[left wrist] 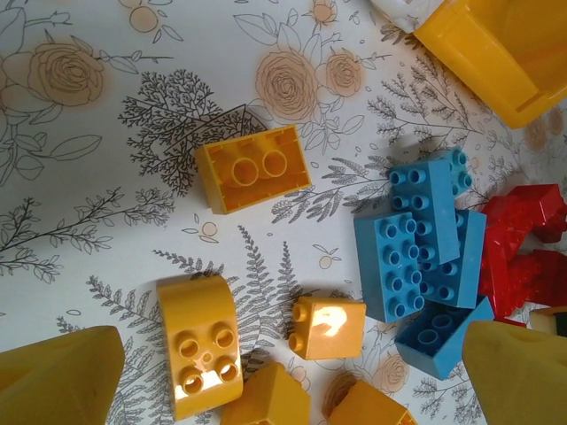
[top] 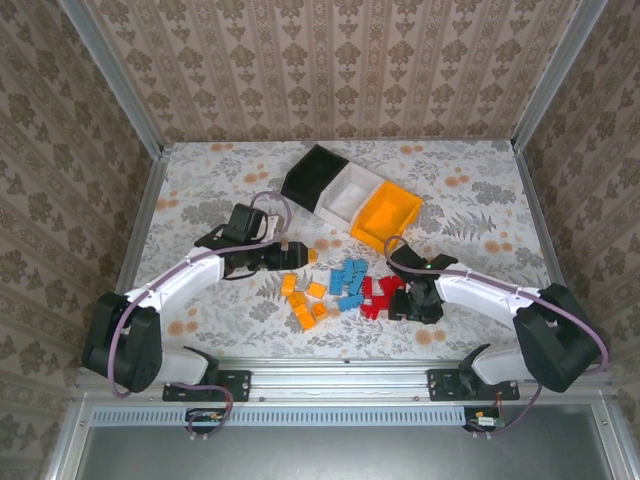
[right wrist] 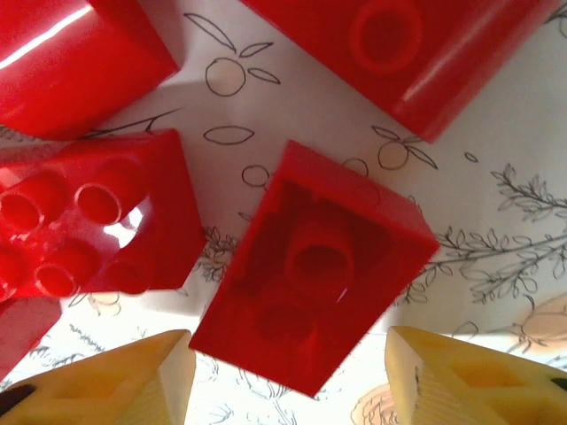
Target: Sort the legos into containers by color
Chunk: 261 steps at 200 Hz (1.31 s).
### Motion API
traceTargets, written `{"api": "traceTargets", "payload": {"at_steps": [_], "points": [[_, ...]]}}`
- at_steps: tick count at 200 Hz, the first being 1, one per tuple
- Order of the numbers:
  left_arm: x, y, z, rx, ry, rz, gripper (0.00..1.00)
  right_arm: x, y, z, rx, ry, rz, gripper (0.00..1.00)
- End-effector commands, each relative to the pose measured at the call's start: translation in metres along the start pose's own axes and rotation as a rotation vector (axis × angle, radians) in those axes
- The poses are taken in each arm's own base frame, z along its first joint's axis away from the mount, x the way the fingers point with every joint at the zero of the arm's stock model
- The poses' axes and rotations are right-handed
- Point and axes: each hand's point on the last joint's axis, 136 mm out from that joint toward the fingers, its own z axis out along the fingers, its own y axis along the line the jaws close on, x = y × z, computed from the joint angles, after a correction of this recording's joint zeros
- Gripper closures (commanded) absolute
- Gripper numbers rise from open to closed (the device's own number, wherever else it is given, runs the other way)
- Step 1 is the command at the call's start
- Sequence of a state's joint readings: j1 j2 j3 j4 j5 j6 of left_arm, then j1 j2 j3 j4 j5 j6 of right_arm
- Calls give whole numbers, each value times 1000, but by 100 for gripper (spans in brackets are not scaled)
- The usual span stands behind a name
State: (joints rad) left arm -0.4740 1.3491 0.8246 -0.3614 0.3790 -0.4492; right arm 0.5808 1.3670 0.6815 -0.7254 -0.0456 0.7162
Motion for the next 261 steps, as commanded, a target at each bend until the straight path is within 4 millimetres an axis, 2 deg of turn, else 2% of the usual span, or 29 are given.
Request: {"api": "traceTargets", "payload": {"at_steps": [1, 20, 36, 43, 60, 93, 149, 185, 198, 207, 234, 261], "points": [[3, 3, 4, 14, 14, 5, 0, -11, 1, 1, 17, -43, 19, 45], [4, 2, 4, 20, 15, 6, 0, -11, -3, 8, 43, -33, 24, 52], [-1, 10, 1, 12, 2, -14, 0, -13, -6, 7, 59, -43, 33, 53], [-1, 11, 1, 13, 4, -14, 0, -14, -8, 6, 67, -51, 39, 50], [-2, 12, 0, 14, 6, -15, 0, -18, -10, 3, 76, -69, 55, 33], [-4, 15, 1, 15, 6, -21, 0, -29, -14, -1, 90, -104, 83, 30], [-4, 18, -1, 19, 7, -26, 0, -41, -20, 5, 118, -105, 107, 47], [-6, 19, -1, 23, 6, -30, 0, -36, -22, 2, 112, -98, 112, 68], [-7, 18, -1, 24, 4, -29, 0, -33, -23, -4, 102, -105, 119, 76], [-7, 18, -1, 25, 4, -30, 0, -34, -21, -17, 70, -139, 123, 81], [-8, 18, 2, 32, 5, -33, 0, -42, -8, -54, -9, -202, 124, 81], [-9, 14, 4, 53, 17, -49, 0, -70, 20, -105, -97, -292, 87, 81]]}}
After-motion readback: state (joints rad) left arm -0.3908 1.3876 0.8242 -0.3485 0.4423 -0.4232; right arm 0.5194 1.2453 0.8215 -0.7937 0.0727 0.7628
